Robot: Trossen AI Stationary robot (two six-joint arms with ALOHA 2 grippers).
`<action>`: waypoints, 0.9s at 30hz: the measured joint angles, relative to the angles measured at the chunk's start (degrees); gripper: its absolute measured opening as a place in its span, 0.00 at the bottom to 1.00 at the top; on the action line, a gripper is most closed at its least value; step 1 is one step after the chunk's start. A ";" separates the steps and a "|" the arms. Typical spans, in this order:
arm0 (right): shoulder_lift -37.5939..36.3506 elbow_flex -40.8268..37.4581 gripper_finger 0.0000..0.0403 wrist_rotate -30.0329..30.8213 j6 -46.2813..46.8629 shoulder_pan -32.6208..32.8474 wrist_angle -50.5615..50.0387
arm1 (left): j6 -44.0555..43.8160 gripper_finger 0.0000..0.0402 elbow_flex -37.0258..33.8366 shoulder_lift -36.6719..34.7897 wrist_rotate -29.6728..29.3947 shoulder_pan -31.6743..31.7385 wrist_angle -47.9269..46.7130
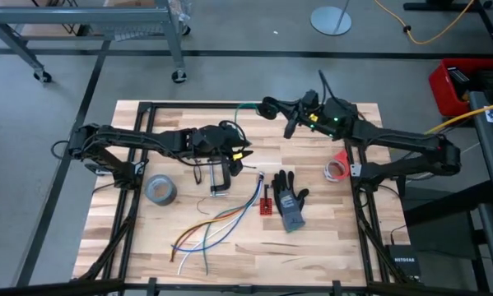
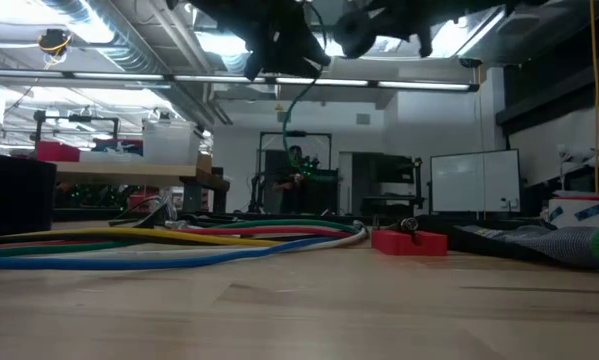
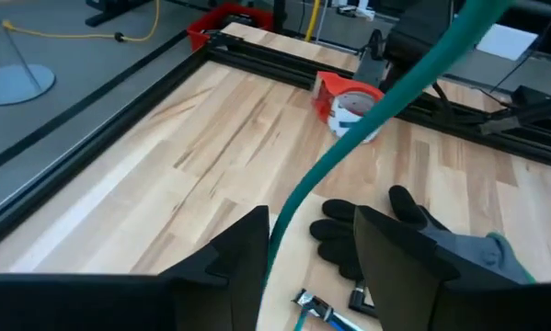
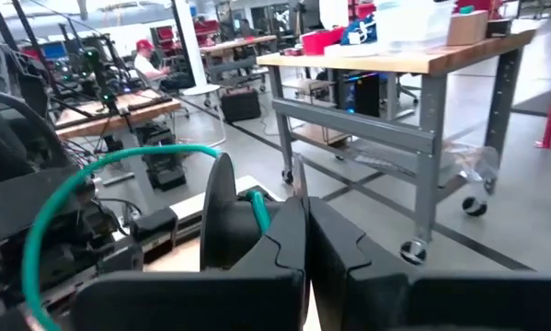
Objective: Coil cords
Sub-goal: Coil the green wire on the spool
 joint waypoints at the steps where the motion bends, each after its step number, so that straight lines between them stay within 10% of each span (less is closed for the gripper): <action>1: -1.14 0.00 0.01 0.08 -0.11 0.00 -1.36 | 0.38 0.39 0.00 0.00 -0.02 0.00 0.00; 27: -11.59 0.00 0.01 -7.79 3.84 0.15 -17.50 | 12.70 0.39 -0.04 0.00 -0.03 0.31 8.22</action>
